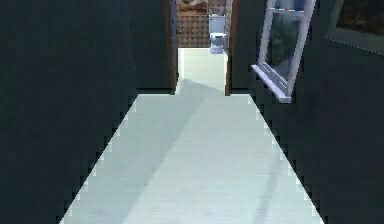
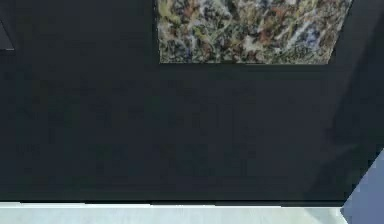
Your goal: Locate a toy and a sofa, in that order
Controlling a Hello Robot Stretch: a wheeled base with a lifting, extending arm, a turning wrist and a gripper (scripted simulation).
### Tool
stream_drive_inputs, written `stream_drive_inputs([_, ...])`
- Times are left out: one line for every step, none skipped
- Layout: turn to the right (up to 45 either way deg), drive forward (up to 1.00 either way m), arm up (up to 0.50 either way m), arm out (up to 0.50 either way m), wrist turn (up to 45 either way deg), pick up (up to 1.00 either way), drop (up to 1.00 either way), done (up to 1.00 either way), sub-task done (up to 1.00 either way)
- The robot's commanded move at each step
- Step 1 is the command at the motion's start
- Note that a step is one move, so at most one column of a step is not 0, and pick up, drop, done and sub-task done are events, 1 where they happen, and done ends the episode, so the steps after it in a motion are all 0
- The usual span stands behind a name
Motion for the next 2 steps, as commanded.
stream_drive_inputs([0.0, 1.00, 0.00, 0.00, 0.0, 0.00, 0.00, 0.00, 0.00])
stream_drive_inputs([0.0, 1.00, 0.00, 0.00, 0.0, 0.00, 0.00, 0.00, 0.00])
